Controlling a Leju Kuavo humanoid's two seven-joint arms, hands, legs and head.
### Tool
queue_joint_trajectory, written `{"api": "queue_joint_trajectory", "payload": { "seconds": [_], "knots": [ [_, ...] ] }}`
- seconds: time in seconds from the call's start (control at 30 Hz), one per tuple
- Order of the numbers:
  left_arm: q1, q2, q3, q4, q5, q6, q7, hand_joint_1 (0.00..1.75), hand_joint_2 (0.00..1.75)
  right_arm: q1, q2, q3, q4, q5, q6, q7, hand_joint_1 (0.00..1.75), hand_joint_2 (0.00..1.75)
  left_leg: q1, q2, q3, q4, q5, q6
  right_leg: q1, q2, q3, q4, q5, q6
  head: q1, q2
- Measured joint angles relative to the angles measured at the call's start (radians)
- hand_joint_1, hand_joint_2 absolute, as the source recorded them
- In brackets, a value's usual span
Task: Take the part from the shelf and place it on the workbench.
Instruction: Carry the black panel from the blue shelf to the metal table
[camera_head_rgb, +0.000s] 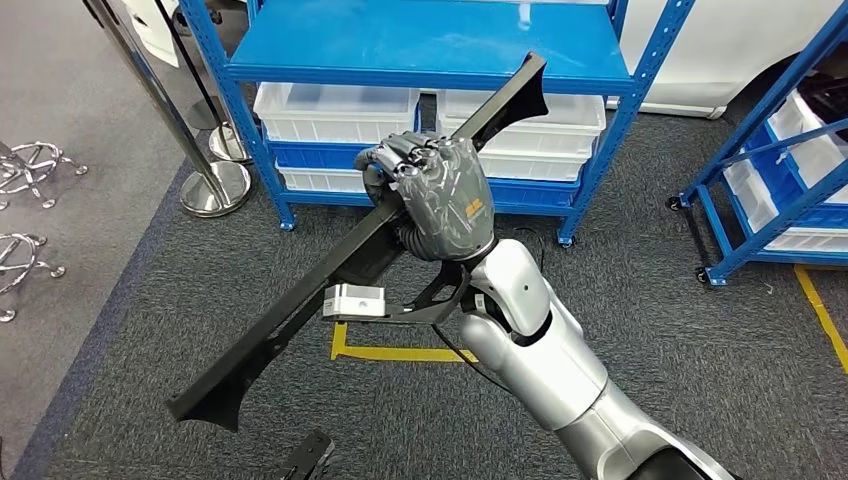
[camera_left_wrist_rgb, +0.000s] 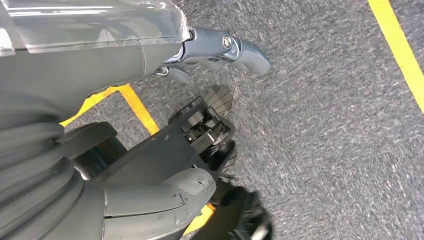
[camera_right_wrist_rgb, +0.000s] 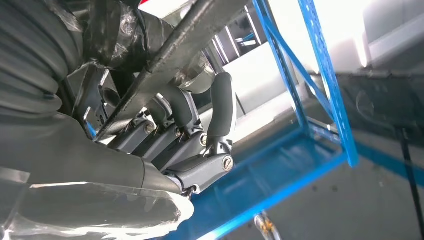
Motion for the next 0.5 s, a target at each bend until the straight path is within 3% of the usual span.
{"api": "queue_joint_trajectory", "payload": {
  "seconds": [0.07, 0.1, 0.13, 0.17, 0.23, 0.27, 0.3, 0.37, 0.4, 0.47, 0.5],
  "knots": [
    [0.000, -0.001, -0.003, 0.000, -0.001, 0.000, 0.000, 0.00, 1.75, -0.002, 0.002, 0.000, 0.000, 0.001, -0.002, 0.000, 1.75, 1.75, 0.002, 0.000, -0.006, -0.004, 0.020, -0.012, 0.005, 0.000, 0.009, -0.033, -0.006, -0.007, 0.000, 0.000],
    [0.001, -0.002, -0.004, 0.000, -0.002, 0.000, 0.001, 0.00, 1.75, -0.002, 0.002, 0.000, 0.001, 0.001, -0.003, 0.001, 1.75, 1.75, 0.005, -0.002, -0.010, -0.003, 0.019, -0.018, 0.005, -0.002, 0.001, -0.035, 0.005, -0.013, 0.000, 0.000],
    [0.002, -0.002, -0.004, 0.000, -0.002, 0.000, 0.001, 0.00, 1.75, -0.002, 0.003, 0.000, 0.002, 0.002, -0.004, 0.001, 1.75, 1.75, 0.007, -0.003, -0.018, 0.009, -0.001, -0.023, 0.003, -0.004, -0.009, -0.037, 0.018, -0.021, 0.000, 0.000],
    [0.004, -0.002, -0.005, 0.000, -0.003, 0.000, 0.002, 0.00, 1.75, -0.002, 0.004, 0.000, 0.004, 0.002, -0.005, 0.002, 1.75, 1.75, 0.008, -0.004, -0.030, 0.039, -0.041, -0.028, 0.001, -0.006, -0.020, -0.040, 0.032, -0.028, 0.000, 0.000],
    [0.005, -0.002, -0.006, 0.000, -0.003, 0.001, 0.002, 0.00, 1.75, -0.002, 0.006, 0.000, 0.006, 0.004, -0.008, 0.002, 1.75, 1.75, 0.012, -0.005, -0.053, 0.146, -0.149, -0.034, 0.000, -0.008, -0.051, -0.039, 0.059, -0.036, -0.001, 0.000],
    [0.004, -0.002, -0.007, 0.000, -0.004, 0.002, 0.002, 0.00, 1.75, -0.001, 0.006, 0.000, 0.007, 0.006, -0.010, 0.003, 1.75, 1.75, 0.013, -0.005, -0.060, 0.206, -0.184, -0.037, 0.001, -0.008, -0.068, -0.038, 0.072, -0.036, -0.001, 0.000],
    [0.004, -0.002, -0.008, 0.000, -0.005, 0.002, 0.002, 0.00, 1.75, -0.001, 0.006, 0.000, 0.009, 0.008, -0.012, 0.003, 1.75, 1.75, 0.013, -0.005, -0.058, 0.252, -0.194, -0.040, 0.001, -0.009, -0.086, -0.036, 0.085, -0.036, -0.001, 0.000],
    [0.002, -0.002, -0.011, 0.000, -0.006, 0.002, 0.003, 0.00, 1.75, -0.001, 0.006, 0.000, 0.014, 0.011, -0.014, 0.005, 1.75, 1.75, 0.013, -0.005, -0.015, 0.261, -0.154, -0.041, 0.001, -0.010, -0.124, -0.030, 0.110, -0.033, -0.001, 0.000],
    [0.001, -0.002, -0.012, 0.000, -0.007, 0.001, 0.004, 0.00, 1.75, -0.002, 0.006, -0.001, 0.015, 0.012, -0.014, 0.005, 1.75, 1.75, 0.013, -0.005, 0.031, 0.218, -0.131, -0.039, 0.000, -0.010, -0.142, -0.026, 0.122, -0.030, -0.001, 0.000],
    [-0.005, -0.002, -0.012, -0.003, -0.007, 0.001, 0.004, 0.00, 1.75, -0.002, 0.007, -0.003, 0.015, 0.014, -0.015, 0.007, 1.75, 1.75, 0.010, -0.007, 0.136, 0.082, -0.142, -0.033, 0.001, -0.009, -0.167, -0.020, 0.144, -0.022, 0.000, 0.000],
    [-0.007, -0.002, -0.012, -0.004, -0.007, 0.000, 0.005, 0.00, 1.75, -0.003, 0.008, -0.005, 0.016, 0.014, -0.015, 0.008, 1.75, 1.75, 0.007, -0.008, 0.169, 0.029, -0.157, -0.028, 0.002, -0.009, -0.172, -0.021, 0.154, -0.017, 0.000, 0.000]
  ]
}}
